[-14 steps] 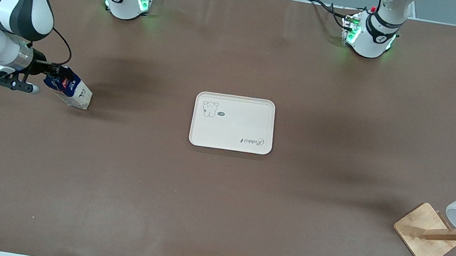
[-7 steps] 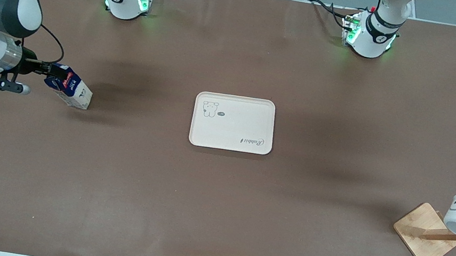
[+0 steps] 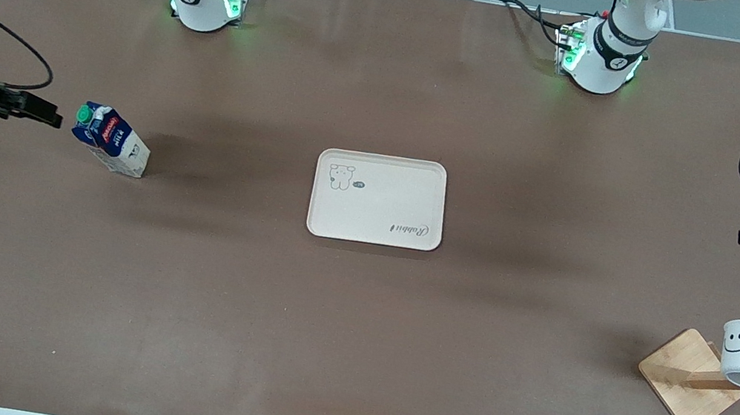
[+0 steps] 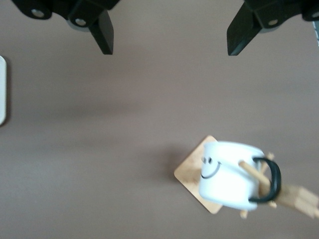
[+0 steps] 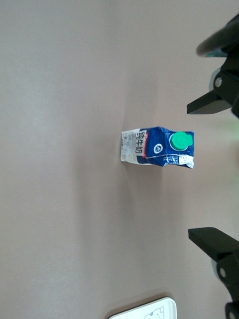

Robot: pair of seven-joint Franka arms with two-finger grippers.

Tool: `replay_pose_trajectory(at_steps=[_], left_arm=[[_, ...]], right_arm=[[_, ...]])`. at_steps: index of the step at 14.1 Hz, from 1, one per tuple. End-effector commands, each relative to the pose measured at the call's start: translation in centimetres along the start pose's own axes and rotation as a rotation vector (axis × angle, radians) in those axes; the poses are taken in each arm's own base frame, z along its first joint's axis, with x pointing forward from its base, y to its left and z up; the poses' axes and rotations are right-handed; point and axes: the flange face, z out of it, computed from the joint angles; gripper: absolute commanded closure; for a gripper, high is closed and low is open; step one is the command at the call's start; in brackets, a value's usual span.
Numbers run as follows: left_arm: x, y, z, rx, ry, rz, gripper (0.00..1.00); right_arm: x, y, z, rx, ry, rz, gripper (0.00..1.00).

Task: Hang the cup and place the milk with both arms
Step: 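Release the mug with the left gripper while the right gripper releases the carton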

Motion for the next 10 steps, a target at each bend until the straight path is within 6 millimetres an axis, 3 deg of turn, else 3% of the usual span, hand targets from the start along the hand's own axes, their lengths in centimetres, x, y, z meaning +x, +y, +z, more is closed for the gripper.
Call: replay_pose_trajectory(at_steps=[1, 4, 6, 9, 10], left_arm=[[-3.9, 0.7, 0.0, -0.016, 0.008, -0.019, 0.00], [-5.1, 2.1, -0.5, -0.024, -0.024, -0.035, 0.00], [-5.4, 3.7, -0.9, -0.021, -0.030, -0.097, 0.00], [-6.0, 5.1, -1.7, -0.016, -0.031, -0.147, 0.00], [-6.2, 5.5, -1.8, -0.015, -0.034, -0.170, 0.00]], right_arm=[[2.0, 1.6, -2.0, -0.034, 0.007, 0.034, 0.00], [-1.1, 0.9, -5.6, 0.000, 0.036, 0.020, 0.00], [-2.9, 0.8, -5.8, 0.013, -0.040, 0.013, 0.00], [-2.9, 1.4, -6.3, 0.002, -0.032, 0.022, 0.00], [-3.2, 1.7, -8.2, -0.001, 0.012, 0.028, 0.00]])
